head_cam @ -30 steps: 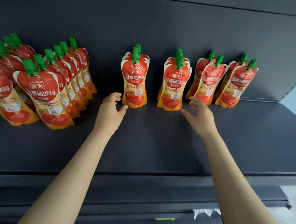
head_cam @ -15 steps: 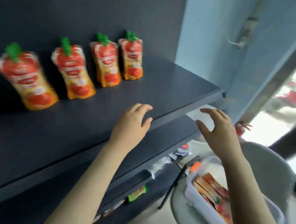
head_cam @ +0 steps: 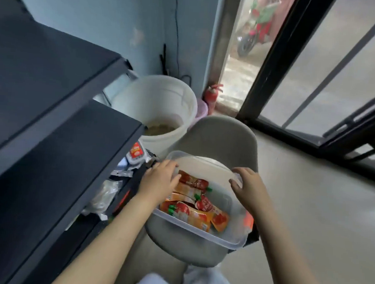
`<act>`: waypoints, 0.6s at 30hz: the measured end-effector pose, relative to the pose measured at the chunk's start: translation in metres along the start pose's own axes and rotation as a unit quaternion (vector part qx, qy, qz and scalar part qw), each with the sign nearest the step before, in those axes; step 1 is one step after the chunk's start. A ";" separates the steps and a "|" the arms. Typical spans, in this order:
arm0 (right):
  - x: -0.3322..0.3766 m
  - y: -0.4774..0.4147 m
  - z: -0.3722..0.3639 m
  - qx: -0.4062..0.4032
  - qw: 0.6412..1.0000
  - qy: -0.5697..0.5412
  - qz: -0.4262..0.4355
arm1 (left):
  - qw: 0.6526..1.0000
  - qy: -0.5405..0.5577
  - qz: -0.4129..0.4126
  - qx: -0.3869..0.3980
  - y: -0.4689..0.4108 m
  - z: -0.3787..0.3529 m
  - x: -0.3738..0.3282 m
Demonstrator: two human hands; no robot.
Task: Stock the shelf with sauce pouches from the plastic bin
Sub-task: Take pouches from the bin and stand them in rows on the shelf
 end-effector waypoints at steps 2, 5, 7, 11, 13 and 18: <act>-0.029 -0.011 -0.026 0.054 0.997 -0.019 -0.044 | 0.997 0.008 0.030 0.065 -0.016 -0.039 0.010; -0.064 -0.028 -0.071 0.122 0.986 -0.042 -0.109 | 0.987 0.016 0.067 0.144 -0.040 -0.092 0.030; -0.083 -0.040 -0.105 0.151 0.976 -0.062 -0.143 | 0.980 0.004 0.082 0.180 -0.060 -0.124 0.045; -0.117 -0.074 -0.179 0.195 0.955 -0.095 -0.204 | 0.973 -0.029 0.077 0.218 -0.111 -0.185 0.081; -0.135 -0.088 -0.217 0.207 0.945 -0.108 -0.231 | 0.973 -0.048 0.069 0.215 -0.138 -0.212 0.100; -0.164 -0.098 -0.286 0.225 0.924 -0.131 -0.280 | 0.969 -0.056 0.047 0.237 -0.174 -0.260 0.126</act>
Point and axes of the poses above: each hand's wrist, its own y-axis away from the middle knuckle, its own z-axis out of the back of the hand, x = y × z, the point moved 2 cm from there along -y, towards the middle knuckle, and after that the axes turned 7 degrees about x, right-handed, at the moved point
